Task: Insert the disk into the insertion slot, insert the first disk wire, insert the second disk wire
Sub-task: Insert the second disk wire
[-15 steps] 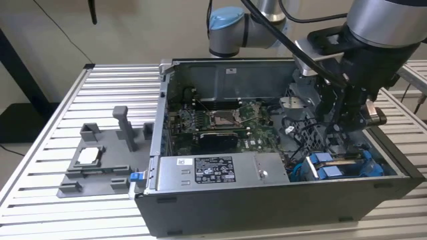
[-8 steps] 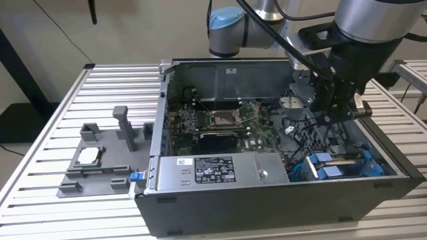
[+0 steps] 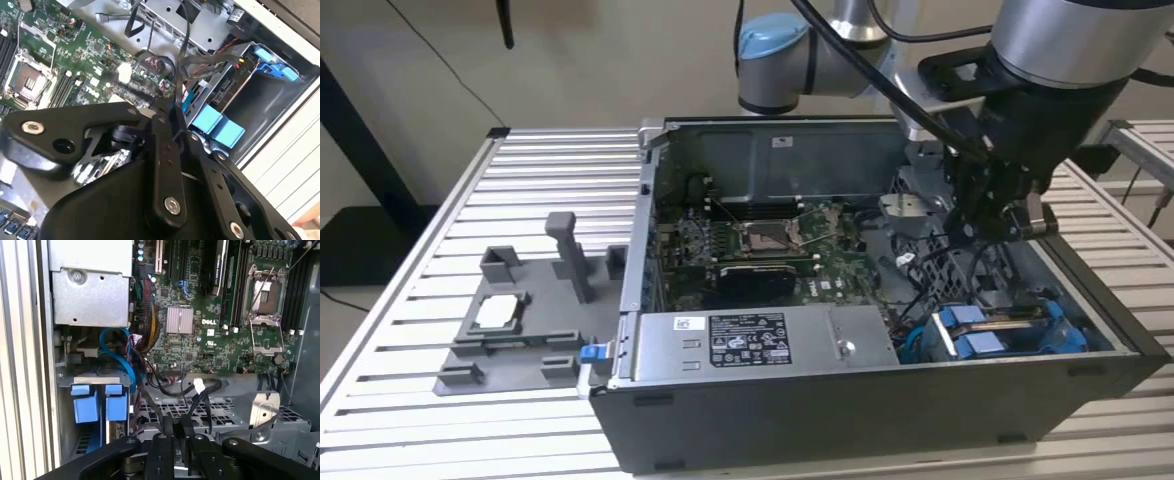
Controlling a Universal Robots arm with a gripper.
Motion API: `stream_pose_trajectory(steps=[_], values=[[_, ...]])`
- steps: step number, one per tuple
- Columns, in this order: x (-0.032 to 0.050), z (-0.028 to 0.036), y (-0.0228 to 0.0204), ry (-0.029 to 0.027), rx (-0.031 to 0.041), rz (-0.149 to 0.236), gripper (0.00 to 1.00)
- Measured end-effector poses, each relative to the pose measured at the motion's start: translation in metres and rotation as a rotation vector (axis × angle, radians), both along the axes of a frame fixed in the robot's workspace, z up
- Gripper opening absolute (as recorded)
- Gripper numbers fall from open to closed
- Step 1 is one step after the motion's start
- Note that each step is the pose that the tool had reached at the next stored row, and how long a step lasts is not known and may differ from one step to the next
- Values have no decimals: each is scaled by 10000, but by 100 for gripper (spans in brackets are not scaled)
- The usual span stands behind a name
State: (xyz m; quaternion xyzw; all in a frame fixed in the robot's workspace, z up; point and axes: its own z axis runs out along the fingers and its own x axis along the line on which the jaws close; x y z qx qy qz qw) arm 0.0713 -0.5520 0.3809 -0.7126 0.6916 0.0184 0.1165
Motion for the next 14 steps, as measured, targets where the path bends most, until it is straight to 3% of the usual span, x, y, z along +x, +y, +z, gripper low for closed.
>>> stream_pose_trajectory(steps=[2, 6, 14], values=[[-1, 0, -13, 15, -1, -2, 16], [6, -7, -54, 19, 2, 2, 16], [118, -33, -307, 20, 6, -1, 16]])
